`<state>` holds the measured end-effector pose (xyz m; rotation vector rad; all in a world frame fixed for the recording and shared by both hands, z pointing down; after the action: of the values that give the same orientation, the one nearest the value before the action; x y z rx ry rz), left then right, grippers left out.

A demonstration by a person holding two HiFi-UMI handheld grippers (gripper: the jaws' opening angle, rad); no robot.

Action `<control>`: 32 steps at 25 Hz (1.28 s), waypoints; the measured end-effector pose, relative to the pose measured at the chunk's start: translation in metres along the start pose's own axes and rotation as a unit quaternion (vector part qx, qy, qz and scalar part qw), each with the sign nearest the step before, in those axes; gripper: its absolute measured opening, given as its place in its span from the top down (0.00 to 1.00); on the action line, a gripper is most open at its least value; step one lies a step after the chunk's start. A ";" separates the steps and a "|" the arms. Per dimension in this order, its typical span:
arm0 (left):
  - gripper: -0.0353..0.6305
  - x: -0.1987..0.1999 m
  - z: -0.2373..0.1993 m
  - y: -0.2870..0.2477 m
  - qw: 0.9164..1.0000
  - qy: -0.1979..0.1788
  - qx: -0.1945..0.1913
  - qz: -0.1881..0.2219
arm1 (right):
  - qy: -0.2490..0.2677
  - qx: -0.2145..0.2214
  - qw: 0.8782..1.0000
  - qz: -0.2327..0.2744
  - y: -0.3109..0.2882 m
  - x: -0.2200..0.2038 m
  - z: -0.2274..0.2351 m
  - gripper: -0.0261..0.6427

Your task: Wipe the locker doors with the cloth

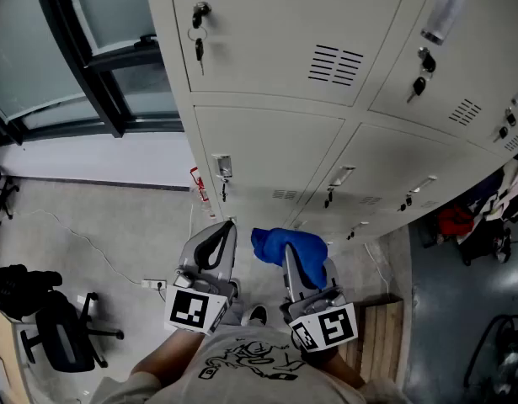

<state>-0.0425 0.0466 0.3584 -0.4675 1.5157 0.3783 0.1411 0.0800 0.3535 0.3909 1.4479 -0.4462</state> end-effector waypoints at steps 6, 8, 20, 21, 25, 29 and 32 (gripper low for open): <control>0.94 0.014 -0.072 0.006 1.000 0.000 0.015 0.027 | 0.025 0.001 1.000 0.008 -0.066 0.011 -0.024 0.93; 0.94 0.018 -0.092 0.005 0.999 -0.001 0.017 0.032 | 0.040 0.001 0.999 0.017 -0.086 0.020 -0.029 0.93; 0.94 0.065 -0.128 -0.042 0.999 -0.034 0.011 0.037 | 0.157 0.011 0.980 0.120 -0.181 0.106 -0.035 0.93; 0.94 0.070 -0.128 -0.044 0.998 -0.038 0.014 0.039 | 0.162 0.010 0.979 0.120 -0.186 0.108 -0.036 0.93; 0.94 0.081 -0.133 -0.051 0.998 -0.049 0.024 0.043 | 0.176 -0.002 0.979 0.098 -0.210 0.105 -0.035 0.93; 0.94 0.070 -0.138 -0.049 0.998 -0.043 0.032 0.033 | 0.191 -0.027 0.974 0.117 -0.221 0.100 -0.036 0.93; 0.94 0.058 -0.143 -0.049 0.998 -0.041 0.036 0.020 | 0.211 -0.031 0.969 0.124 -0.222 0.095 -0.039 0.93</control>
<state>-0.1387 -0.0723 0.3037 -0.3607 1.4553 0.3679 -0.0005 -0.0956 0.2584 0.6361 1.7910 -0.1161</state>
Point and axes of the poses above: the fingertips, and each gripper's own axes: y backward along the fingers, z to its right, x out of its top, the point moved 8 cm from there along y, backward along the fingers, and after that the axes turned 6 degrees about -z, right-handed, at the moved point
